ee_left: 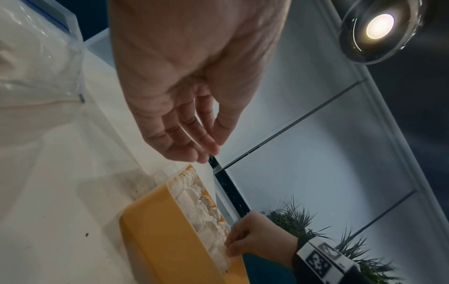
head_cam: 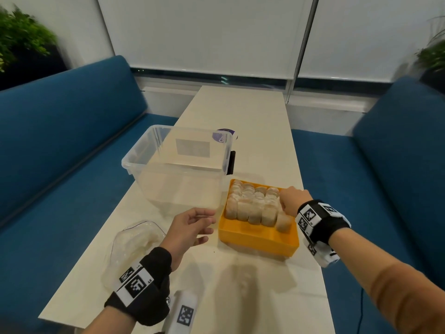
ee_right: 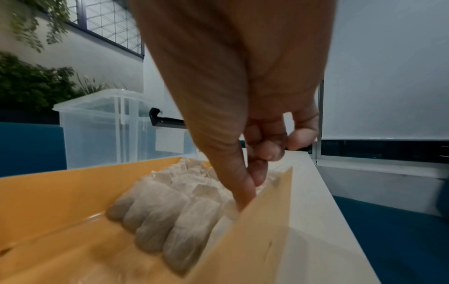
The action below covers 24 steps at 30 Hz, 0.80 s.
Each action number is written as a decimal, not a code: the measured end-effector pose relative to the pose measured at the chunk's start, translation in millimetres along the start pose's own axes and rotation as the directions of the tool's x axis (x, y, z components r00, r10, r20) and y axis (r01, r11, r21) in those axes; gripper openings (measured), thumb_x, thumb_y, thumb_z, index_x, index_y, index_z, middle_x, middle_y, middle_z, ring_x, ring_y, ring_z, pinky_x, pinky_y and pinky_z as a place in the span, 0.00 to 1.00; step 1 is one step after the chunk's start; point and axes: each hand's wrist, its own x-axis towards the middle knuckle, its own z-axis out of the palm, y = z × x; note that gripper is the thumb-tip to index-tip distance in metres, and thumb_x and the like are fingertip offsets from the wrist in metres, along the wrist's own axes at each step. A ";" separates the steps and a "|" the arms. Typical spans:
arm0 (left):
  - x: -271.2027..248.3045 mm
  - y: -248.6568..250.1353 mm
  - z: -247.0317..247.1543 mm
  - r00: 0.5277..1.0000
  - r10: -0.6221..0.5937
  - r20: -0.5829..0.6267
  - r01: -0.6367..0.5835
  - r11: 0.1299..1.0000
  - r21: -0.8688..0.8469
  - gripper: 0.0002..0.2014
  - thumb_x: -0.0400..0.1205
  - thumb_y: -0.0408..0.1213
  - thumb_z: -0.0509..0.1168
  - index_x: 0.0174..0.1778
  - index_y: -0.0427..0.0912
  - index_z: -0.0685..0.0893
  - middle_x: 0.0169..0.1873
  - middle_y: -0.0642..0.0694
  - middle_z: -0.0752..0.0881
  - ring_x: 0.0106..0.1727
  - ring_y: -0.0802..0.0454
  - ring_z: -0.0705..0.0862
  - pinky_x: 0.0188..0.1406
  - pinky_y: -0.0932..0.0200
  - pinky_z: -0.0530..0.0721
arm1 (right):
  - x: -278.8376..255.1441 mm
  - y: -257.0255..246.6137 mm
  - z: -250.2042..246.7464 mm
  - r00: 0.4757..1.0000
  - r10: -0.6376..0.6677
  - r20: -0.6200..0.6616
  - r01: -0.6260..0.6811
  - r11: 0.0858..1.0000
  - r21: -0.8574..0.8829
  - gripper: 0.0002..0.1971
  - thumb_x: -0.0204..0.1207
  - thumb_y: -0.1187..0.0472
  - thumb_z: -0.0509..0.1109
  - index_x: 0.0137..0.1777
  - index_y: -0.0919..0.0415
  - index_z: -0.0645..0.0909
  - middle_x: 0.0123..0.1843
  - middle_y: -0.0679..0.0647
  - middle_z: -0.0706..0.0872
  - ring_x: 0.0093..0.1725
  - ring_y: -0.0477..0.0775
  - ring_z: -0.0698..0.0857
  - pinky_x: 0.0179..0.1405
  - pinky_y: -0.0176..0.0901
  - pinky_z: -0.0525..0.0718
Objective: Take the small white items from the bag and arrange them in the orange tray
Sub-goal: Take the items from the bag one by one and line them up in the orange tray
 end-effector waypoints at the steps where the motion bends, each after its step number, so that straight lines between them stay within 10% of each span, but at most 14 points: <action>1: -0.9 0.0 -0.8 1.000 0.000 -0.006 0.000 1.000 0.002 0.08 0.82 0.32 0.68 0.55 0.41 0.87 0.47 0.43 0.90 0.43 0.51 0.86 0.38 0.62 0.85 | 2.5 0.4 0.3 1.000 0.004 0.000 -0.004 1.000 -0.008 0.11 0.81 0.68 0.59 0.56 0.60 0.81 0.55 0.57 0.85 0.56 0.59 0.85 0.58 0.50 0.78; 12: -9.6 7.1 -11.8 1.000 0.010 0.003 -0.011 0.996 0.087 0.07 0.82 0.34 0.68 0.54 0.42 0.87 0.46 0.45 0.91 0.43 0.52 0.86 0.40 0.60 0.85 | -9.2 4.7 -15.3 0.996 0.034 -0.087 -0.019 0.985 0.170 0.11 0.81 0.66 0.61 0.58 0.58 0.82 0.59 0.58 0.83 0.57 0.60 0.84 0.63 0.52 0.79; 19: -30.6 27.8 -61.5 0.998 0.058 0.030 -0.064 0.965 0.254 0.06 0.83 0.34 0.67 0.54 0.44 0.87 0.47 0.47 0.91 0.44 0.53 0.88 0.43 0.61 0.84 | -69.9 -36.5 -72.1 0.912 -0.222 -0.344 0.364 0.825 0.433 0.08 0.79 0.58 0.67 0.52 0.57 0.86 0.41 0.50 0.84 0.37 0.43 0.79 0.37 0.32 0.76; 24: -44.1 22.3 -120.1 0.988 0.145 -0.057 -0.101 0.876 0.471 0.06 0.83 0.36 0.67 0.52 0.49 0.88 0.50 0.52 0.89 0.49 0.54 0.86 0.44 0.65 0.81 | -112.3 -109.0 -74.8 0.838 -0.361 -0.409 0.543 0.629 0.557 0.06 0.76 0.59 0.70 0.49 0.53 0.88 0.42 0.48 0.87 0.40 0.43 0.82 0.38 0.28 0.74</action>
